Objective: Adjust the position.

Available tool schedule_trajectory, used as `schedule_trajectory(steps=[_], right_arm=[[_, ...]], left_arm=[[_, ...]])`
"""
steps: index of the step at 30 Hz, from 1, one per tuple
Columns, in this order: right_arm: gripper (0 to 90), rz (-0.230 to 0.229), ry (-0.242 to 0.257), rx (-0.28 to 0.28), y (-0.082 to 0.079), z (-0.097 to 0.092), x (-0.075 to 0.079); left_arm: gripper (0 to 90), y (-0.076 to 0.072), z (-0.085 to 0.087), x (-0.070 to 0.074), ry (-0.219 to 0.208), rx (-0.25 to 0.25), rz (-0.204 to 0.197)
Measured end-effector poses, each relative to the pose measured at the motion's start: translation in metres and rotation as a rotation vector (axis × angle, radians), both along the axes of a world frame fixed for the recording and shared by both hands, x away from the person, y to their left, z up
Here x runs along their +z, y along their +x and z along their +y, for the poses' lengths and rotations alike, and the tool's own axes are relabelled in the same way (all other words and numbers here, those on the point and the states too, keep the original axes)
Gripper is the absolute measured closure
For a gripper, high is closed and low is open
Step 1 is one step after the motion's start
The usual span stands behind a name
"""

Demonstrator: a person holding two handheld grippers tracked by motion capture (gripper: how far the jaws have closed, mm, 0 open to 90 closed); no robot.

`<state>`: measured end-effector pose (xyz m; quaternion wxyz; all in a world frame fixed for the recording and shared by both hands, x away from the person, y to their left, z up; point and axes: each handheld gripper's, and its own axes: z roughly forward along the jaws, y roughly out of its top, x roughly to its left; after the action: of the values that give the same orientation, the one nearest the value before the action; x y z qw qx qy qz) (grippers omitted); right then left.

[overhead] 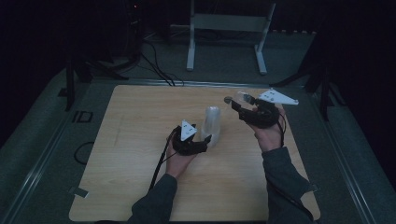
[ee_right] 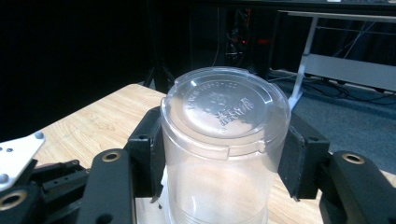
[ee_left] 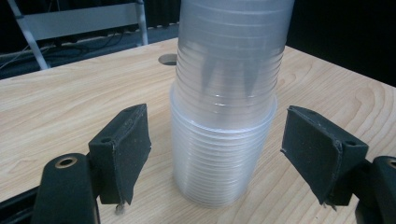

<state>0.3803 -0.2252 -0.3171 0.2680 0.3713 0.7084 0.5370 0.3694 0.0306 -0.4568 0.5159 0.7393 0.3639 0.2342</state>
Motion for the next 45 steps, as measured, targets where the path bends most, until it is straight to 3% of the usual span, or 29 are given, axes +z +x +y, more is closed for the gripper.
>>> schedule_trajectory(steps=[14,29,45], right_arm=[[41.8,0.028,0.01,-0.035,-0.005,-0.017,-0.015],[42.0,0.061,0.017,-0.048,-0.012,-0.023,-0.034],[42.0,0.098,0.008,-0.052,-0.017,-0.026,-0.054]], left_arm=[[23.3,-0.005,0.001,0.002,-0.012,-0.006,-0.013],[23.3,-0.012,0.003,0.004,-0.033,-0.026,-0.017],[23.4,-0.021,0.001,0.005,-0.02,-0.051,-0.038]])
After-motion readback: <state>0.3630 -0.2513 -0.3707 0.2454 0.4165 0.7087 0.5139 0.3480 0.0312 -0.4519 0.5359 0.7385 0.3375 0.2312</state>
